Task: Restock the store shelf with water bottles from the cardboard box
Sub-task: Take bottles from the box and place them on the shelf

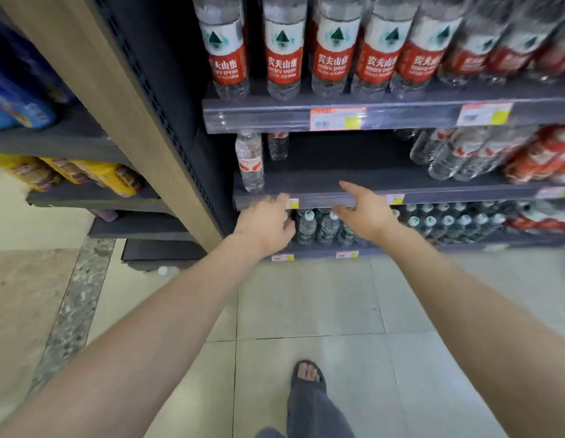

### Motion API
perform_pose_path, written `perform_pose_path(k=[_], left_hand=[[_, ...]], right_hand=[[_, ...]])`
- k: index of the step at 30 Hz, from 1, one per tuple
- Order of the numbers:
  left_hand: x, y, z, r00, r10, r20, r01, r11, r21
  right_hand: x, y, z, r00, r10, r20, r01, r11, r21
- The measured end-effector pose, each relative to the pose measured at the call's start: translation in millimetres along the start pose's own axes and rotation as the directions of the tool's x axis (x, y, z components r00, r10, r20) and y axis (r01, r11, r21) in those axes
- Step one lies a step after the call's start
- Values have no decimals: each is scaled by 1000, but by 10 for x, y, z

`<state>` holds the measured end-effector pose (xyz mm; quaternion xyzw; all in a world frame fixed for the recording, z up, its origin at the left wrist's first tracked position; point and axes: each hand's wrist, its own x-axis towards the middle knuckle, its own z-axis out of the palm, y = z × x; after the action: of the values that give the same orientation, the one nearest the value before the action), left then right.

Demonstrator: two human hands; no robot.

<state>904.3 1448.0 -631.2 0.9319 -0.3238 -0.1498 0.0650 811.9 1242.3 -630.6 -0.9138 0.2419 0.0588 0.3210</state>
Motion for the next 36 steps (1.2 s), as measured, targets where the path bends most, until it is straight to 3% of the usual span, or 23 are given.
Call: perform_pose_path(k=[3,7,14,20,27,31,36], left_hand=[[-492,444,-490,999,38,19,-38,999,-31],[-1005,1248,-1045,993,111,43,-113,992,52],[-1486,3198,-1675,951,297,86,-307,943,130],[-1754,5282,-1814,899,425,104,-438,881,181],[-2170,7710,-1454,822,563,85,-569,803,179],[-2246,8704,-1183,780,608,147,-624,742,243],[-1828,9616,-996,802,568,183,-597,763,249]], right_hand=[[-742,-27,-538,995,101,0,-101,995,-25],[-1697,81,-1294,977,209,-30,-210,977,-26],[-3020,708,-2749,936,326,-130,-331,943,-20],[-4067,1930,-4054,911,369,-181,-380,924,-29],[-5336,3472,-5325,867,427,-257,-459,885,-76],[-5772,4214,-5837,835,455,-309,-487,873,-31],[-5927,5139,-6412,787,545,-288,-571,821,-5]])
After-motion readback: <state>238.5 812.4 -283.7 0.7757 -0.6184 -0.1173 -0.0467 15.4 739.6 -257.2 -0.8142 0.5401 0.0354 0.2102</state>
